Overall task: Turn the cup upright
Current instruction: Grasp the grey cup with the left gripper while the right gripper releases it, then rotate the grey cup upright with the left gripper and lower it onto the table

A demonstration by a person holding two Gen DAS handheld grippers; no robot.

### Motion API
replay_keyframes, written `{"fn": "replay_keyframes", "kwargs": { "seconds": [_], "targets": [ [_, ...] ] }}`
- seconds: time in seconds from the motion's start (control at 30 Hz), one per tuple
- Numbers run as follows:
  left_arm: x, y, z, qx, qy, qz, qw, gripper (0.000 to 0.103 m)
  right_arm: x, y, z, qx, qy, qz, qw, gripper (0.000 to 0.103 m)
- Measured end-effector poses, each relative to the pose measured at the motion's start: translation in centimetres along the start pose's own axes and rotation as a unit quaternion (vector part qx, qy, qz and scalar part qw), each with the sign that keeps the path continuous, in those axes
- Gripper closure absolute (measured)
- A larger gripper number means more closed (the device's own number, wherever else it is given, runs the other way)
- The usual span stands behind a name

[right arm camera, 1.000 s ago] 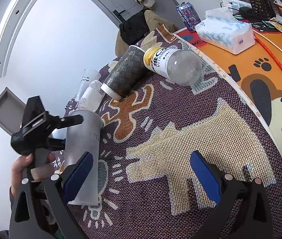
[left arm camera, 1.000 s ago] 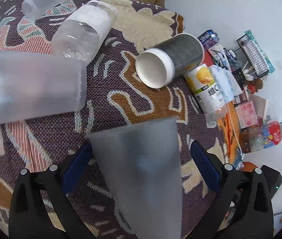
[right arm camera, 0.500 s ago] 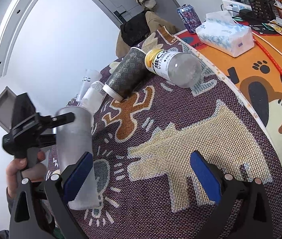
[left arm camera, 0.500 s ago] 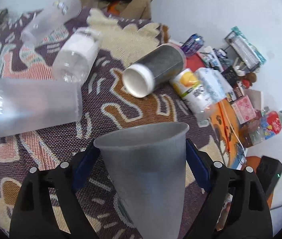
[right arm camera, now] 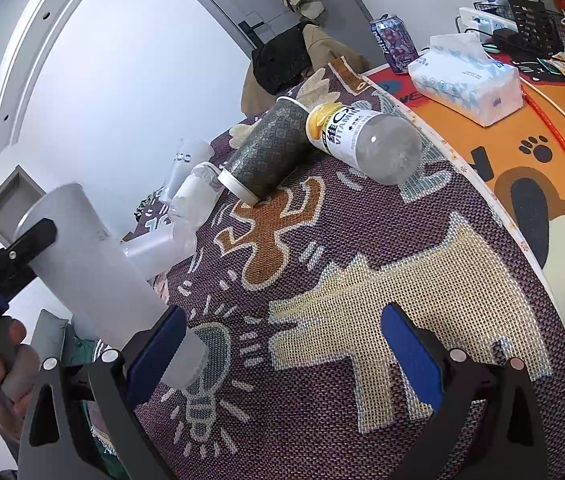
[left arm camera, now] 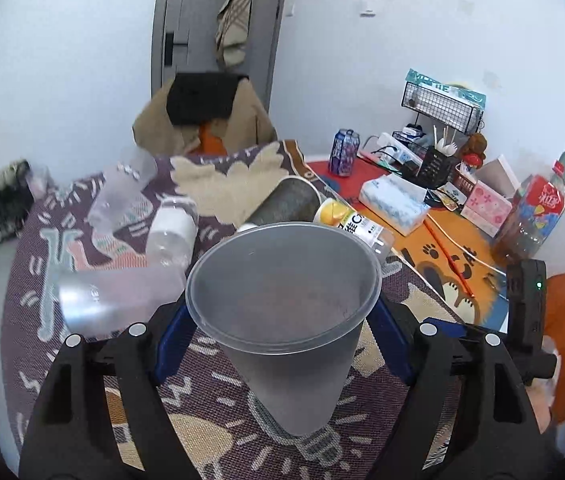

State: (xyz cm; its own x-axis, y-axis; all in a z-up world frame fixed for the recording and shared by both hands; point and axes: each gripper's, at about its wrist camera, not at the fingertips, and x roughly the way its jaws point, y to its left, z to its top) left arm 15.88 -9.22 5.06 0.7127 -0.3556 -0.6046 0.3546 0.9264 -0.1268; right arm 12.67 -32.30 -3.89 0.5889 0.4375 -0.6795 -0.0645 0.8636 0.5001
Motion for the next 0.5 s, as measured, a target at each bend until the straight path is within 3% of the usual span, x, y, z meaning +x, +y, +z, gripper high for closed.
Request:
{"fn": "replay_keyframes", "kwargs": {
  "seconds": [0.5],
  "targets": [
    [-1.8,-3.1,-2.3,0.07,-0.102,0.056,0.9907,0.025,-0.5,-0.9,-0.7,0.004,-0.009,-0.022,1.0,0.007]
  ]
}}
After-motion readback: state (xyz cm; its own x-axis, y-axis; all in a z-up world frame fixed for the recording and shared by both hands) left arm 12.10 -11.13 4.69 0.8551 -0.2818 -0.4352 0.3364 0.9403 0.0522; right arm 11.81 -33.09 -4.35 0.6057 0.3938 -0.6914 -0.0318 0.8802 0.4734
